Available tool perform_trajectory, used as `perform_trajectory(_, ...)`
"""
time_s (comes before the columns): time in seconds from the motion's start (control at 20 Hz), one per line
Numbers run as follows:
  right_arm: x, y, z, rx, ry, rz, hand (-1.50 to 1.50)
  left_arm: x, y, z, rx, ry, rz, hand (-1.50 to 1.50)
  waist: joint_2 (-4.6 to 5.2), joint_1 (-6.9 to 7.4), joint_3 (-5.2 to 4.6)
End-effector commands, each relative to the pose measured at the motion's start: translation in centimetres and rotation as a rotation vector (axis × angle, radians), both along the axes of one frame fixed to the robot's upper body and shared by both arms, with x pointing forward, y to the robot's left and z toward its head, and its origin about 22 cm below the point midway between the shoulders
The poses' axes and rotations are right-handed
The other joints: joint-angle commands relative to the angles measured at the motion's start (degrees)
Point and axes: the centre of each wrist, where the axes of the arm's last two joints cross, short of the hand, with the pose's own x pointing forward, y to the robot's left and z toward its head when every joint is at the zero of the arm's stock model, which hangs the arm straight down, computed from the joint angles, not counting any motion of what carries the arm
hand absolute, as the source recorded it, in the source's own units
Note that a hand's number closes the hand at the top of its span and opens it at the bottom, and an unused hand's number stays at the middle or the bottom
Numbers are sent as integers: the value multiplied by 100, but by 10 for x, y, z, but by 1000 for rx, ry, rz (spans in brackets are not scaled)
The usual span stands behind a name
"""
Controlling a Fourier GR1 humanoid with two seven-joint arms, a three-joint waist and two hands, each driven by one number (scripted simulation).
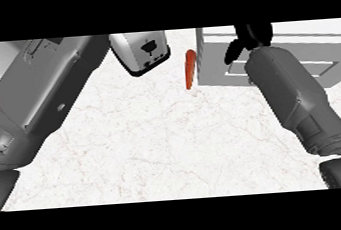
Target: Pick up the can, place it into the drawer and close the drawer
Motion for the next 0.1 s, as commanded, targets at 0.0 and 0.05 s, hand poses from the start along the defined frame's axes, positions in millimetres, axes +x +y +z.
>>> perform_trajectory(0.0,8,21,35,151,-120,13,-150,-9,1,3,-11,0,-14,-150,-143,112,-55)
perform_trajectory(0.05,12,8,54,149,-127,31,-150,-7,16,-1,-19,12,-6,-150,-138,90,-58)
